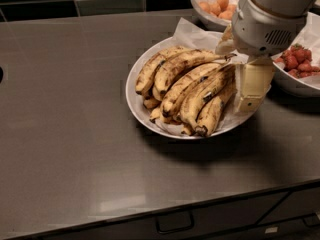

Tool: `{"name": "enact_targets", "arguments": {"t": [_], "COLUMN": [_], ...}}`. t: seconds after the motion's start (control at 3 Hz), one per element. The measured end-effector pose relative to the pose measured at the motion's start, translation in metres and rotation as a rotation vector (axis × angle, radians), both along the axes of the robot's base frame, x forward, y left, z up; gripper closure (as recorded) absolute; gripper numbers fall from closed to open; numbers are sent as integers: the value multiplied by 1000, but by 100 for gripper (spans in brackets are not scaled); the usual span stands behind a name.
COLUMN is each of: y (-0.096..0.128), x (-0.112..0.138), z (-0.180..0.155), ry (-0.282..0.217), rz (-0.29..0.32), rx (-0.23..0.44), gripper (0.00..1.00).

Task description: Pick banana from white bowl

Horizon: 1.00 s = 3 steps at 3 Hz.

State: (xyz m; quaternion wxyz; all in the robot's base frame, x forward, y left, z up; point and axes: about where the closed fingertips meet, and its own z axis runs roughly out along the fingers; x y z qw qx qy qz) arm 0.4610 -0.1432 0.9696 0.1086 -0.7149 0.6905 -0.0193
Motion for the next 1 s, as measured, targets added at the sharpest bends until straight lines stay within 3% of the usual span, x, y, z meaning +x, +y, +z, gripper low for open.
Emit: {"name": "enact_targets", "arguments": {"t": [0.67, 1.0], "y": [13, 19], "x": [3, 8], "z": [2, -5], "ry": [9, 32], "rz": [72, 109], "rx": [-4, 2], "gripper": [20, 25]}}
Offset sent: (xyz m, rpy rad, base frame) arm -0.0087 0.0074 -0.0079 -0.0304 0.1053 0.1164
